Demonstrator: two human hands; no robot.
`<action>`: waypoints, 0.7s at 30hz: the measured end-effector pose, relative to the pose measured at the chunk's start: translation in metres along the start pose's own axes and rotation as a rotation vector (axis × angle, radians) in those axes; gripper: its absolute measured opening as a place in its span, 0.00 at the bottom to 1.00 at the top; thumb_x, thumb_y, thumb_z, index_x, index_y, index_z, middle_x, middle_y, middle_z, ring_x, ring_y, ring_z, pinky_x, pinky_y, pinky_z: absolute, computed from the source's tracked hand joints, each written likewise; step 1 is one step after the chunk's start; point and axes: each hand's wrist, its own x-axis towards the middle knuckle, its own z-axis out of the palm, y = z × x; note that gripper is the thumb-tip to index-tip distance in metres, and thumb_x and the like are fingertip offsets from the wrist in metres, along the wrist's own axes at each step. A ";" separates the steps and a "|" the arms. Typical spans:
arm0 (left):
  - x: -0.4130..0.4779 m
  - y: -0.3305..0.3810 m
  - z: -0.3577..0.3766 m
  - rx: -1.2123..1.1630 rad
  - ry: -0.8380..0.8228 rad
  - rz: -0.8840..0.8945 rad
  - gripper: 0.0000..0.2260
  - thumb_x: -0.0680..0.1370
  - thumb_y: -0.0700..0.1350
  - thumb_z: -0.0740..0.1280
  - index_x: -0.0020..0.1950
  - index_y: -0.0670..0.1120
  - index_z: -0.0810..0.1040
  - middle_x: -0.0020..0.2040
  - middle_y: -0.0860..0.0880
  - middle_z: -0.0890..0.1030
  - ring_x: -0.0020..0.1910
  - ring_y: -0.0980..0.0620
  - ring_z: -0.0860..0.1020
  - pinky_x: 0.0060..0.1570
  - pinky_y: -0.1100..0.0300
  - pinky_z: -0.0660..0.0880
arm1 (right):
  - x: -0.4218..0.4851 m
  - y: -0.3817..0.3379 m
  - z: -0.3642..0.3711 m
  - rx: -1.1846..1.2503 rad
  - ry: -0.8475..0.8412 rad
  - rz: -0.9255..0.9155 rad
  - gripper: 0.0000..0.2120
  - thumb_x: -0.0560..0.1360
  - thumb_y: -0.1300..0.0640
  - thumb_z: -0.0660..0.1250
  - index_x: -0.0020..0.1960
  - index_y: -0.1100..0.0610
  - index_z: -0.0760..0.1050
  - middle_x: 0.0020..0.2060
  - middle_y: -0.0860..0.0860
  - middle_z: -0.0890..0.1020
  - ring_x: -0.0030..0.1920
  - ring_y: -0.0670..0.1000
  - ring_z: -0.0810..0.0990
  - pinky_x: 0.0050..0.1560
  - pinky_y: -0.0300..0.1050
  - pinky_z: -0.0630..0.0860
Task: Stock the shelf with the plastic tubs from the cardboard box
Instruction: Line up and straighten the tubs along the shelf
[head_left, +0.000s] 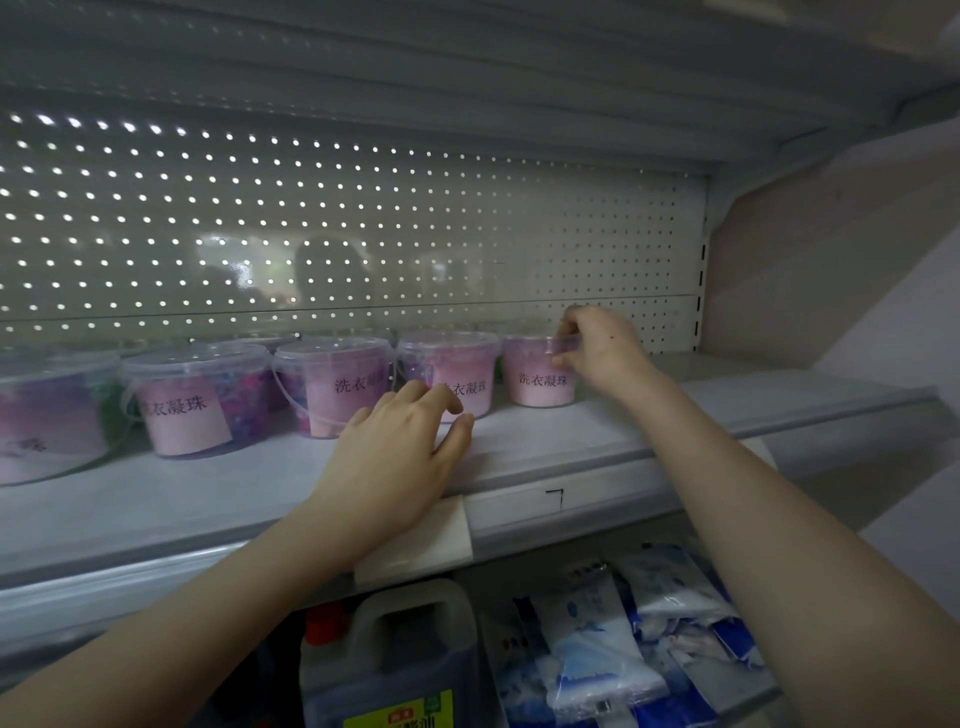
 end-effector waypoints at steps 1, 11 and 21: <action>0.000 0.000 0.000 -0.004 0.000 0.001 0.14 0.80 0.55 0.53 0.59 0.52 0.73 0.56 0.52 0.75 0.56 0.50 0.73 0.50 0.56 0.65 | 0.000 0.000 0.001 0.006 0.006 -0.004 0.12 0.67 0.59 0.75 0.47 0.59 0.76 0.47 0.55 0.81 0.48 0.55 0.76 0.44 0.42 0.66; 0.000 0.001 0.001 0.007 0.002 -0.003 0.15 0.80 0.55 0.53 0.59 0.51 0.73 0.56 0.51 0.74 0.55 0.49 0.74 0.50 0.55 0.66 | -0.003 0.003 -0.001 0.061 -0.028 -0.016 0.11 0.70 0.62 0.73 0.48 0.57 0.72 0.47 0.54 0.77 0.44 0.51 0.72 0.43 0.40 0.64; -0.001 0.001 -0.003 -0.038 0.080 -0.029 0.12 0.80 0.53 0.56 0.57 0.50 0.75 0.55 0.51 0.75 0.56 0.48 0.74 0.51 0.54 0.67 | -0.012 -0.012 -0.004 0.050 -0.027 -0.028 0.17 0.72 0.58 0.71 0.59 0.58 0.75 0.59 0.55 0.77 0.60 0.56 0.74 0.58 0.46 0.71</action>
